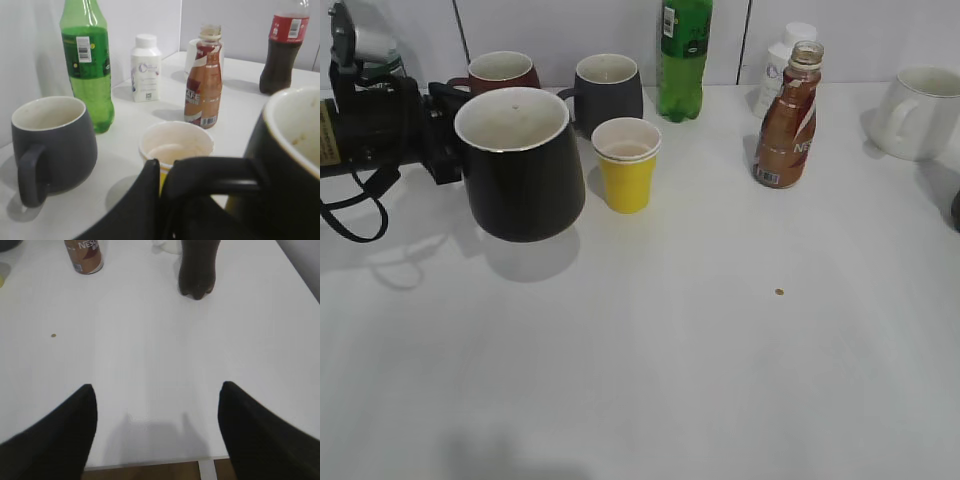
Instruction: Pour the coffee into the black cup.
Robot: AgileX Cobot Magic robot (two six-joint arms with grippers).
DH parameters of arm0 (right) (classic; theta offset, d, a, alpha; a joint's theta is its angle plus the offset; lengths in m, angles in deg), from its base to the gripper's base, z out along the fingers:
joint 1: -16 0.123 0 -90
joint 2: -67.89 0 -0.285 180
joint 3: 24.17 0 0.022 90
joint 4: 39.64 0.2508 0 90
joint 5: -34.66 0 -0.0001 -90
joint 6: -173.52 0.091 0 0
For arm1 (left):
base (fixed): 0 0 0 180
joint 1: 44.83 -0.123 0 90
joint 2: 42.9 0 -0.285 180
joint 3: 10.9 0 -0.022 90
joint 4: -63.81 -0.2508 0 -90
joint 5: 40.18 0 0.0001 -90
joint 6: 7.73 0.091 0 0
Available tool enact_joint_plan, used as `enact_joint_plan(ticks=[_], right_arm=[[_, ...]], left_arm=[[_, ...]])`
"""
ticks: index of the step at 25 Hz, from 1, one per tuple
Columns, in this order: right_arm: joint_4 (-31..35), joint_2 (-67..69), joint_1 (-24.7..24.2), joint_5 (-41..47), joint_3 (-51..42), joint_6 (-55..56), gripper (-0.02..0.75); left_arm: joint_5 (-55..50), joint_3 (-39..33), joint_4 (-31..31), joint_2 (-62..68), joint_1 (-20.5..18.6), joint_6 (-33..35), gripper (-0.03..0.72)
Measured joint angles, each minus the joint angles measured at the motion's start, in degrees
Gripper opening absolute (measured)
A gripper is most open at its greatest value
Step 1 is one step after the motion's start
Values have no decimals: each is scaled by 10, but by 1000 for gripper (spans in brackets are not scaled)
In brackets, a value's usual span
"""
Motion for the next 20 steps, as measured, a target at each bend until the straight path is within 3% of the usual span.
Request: enact_joint_plan(ticks=[4,13,20], right_arm=[[16,63,0,-37,11,-30,589],[147,313,0,-386,19,-150,589],[165,508,17,-555,5,-234,589]], left_arm=[[13,0,-1,0,0,0,42],[19,0,-1,0,0,0,42],[19,0,-2,0,0,-1,42]])
